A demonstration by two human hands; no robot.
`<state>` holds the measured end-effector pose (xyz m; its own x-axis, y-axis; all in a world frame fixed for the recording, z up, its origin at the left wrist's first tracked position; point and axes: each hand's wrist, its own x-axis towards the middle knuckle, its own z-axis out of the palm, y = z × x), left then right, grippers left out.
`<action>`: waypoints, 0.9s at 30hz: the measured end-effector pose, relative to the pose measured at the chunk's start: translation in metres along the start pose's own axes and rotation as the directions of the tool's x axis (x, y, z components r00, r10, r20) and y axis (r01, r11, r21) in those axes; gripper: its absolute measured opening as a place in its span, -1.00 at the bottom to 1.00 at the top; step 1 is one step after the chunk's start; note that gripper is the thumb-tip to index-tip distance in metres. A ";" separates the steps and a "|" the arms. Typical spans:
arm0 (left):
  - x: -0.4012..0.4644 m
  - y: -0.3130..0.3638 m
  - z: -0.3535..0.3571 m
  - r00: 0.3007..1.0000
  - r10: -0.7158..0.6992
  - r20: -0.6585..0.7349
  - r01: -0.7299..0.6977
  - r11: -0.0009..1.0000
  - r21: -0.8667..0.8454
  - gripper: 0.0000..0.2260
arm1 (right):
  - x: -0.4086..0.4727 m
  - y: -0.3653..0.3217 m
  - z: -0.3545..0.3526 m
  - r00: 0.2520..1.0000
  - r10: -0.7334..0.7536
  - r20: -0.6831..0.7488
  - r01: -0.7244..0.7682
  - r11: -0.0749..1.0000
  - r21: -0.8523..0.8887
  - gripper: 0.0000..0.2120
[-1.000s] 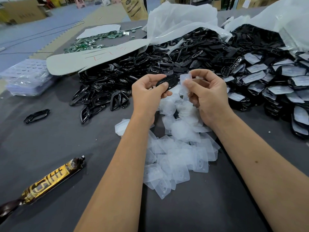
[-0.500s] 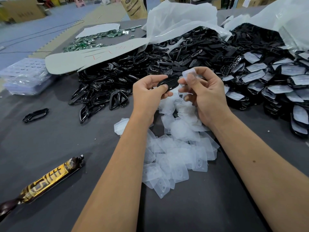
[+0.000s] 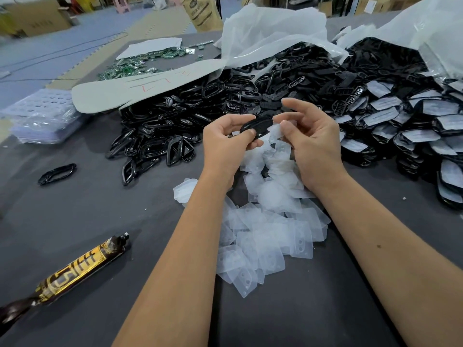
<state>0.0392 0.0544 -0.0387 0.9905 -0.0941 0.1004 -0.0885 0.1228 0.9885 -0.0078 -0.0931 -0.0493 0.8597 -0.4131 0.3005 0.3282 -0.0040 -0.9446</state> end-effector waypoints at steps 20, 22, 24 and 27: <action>0.002 -0.005 0.003 0.999 0.053 0.011 -0.053 0.997 0.050 -0.76 | 0.000 -0.001 0.000 1.000 -0.022 -0.015 0.022 1.000 0.006 -0.97; 0.002 -0.004 0.003 0.999 0.035 0.010 -0.035 0.999 0.024 -0.76 | -0.001 -0.001 0.000 1.000 0.000 -0.004 0.001 0.999 0.042 -0.97; 0.001 -0.003 0.004 1.000 0.019 0.021 -0.019 1.000 -0.013 -0.79 | -0.001 -0.001 0.000 1.000 0.005 0.008 -0.005 0.998 0.059 -0.95; -0.001 -0.002 0.005 1.000 0.011 0.029 -0.010 0.999 -0.049 -0.74 | -0.001 -0.001 0.001 1.000 0.001 0.022 -0.002 0.999 0.054 -0.94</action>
<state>0.0376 0.0493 -0.0401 0.9859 -0.1216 0.1149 -0.0931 0.1719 0.9807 -0.0089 -0.0920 -0.0490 0.8684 -0.3929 0.3024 0.3470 0.0461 -0.9367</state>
